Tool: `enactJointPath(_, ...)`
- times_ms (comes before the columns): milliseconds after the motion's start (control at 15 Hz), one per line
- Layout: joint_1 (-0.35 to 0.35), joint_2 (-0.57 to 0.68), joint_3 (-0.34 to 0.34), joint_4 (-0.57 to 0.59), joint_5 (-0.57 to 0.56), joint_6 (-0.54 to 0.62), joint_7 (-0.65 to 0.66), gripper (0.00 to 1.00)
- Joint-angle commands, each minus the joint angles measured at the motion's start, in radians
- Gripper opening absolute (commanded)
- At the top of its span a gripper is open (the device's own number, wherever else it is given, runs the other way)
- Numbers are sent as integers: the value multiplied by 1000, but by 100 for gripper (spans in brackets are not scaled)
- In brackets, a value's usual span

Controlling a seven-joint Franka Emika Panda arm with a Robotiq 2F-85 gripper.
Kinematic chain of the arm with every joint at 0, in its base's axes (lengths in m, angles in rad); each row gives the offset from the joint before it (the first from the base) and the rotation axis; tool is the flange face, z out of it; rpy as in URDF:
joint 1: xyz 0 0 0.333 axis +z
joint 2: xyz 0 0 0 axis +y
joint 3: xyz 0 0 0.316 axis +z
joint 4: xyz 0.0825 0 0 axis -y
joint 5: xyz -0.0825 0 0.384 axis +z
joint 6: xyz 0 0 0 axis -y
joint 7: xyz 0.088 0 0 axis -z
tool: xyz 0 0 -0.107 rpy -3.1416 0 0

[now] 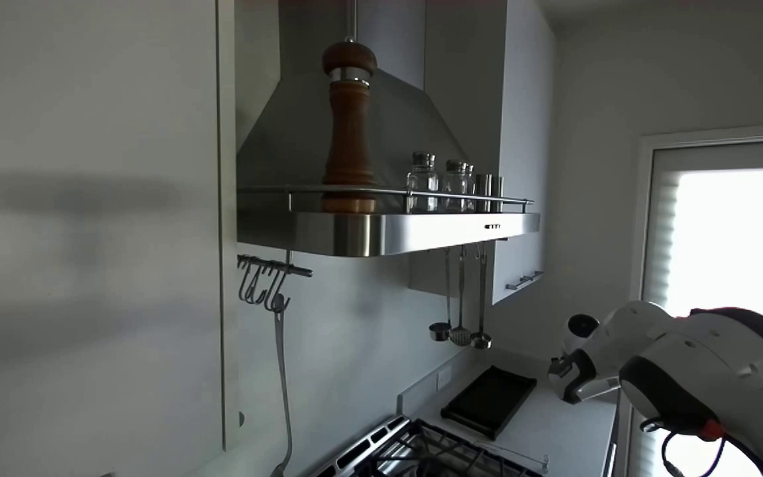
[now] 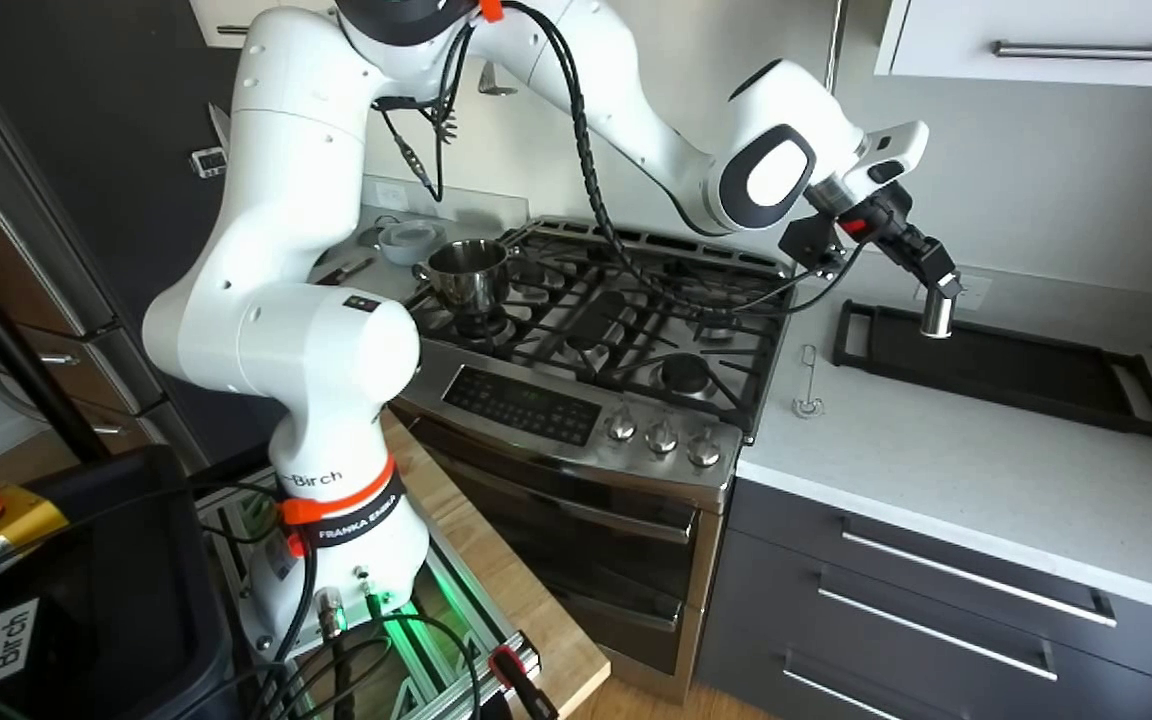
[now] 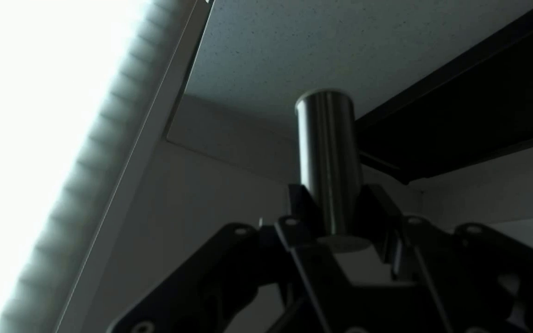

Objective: Remove the silver container on the right and put it on the top rack above the stove

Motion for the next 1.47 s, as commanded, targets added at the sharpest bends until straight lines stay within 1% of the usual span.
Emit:
enactJointPath(0, 40, -18, -47, -9, -13, -2, -7, 11)
enactJointPath(67, 67, -22, -82, -14, -17, -17, -5, 11)
enactJointPath(133, 115, -37, -138, -22, -20, -62, 2, 11)
enactJointPath(267, 202, -45, -244, -30, -39, -101, -16, 11)
enactJointPath(333, 255, -56, -300, -30, -46, -146, -25, 11)
enactJointPath(600, 456, -109, -488, -17, -59, -268, -107, 11)
enactJointPath(667, 519, -113, -540, -15, -54, -301, -126, 11)
enactJointPath(733, 573, -126, -585, -10, -75, -335, -127, 11)
enactJointPath(867, 691, -123, -685, -9, -52, -397, -170, 11)
enactJointPath(1000, 779, -112, -762, -12, -18, -436, -217, 11)
enactJointPath(1067, 682, -79, -687, 5, -29, -400, -173, 36)
enactJointPath(1133, 718, -77, -717, 6, -20, -419, -189, 36)
enactJointPath(1200, 738, -76, -732, 5, -17, -427, -194, 36)
enactJointPath(1333, 745, -75, -737, 1, -16, -429, -196, 36)
enactJointPath(1400, 745, -76, -737, -1, -15, -429, -196, 11)
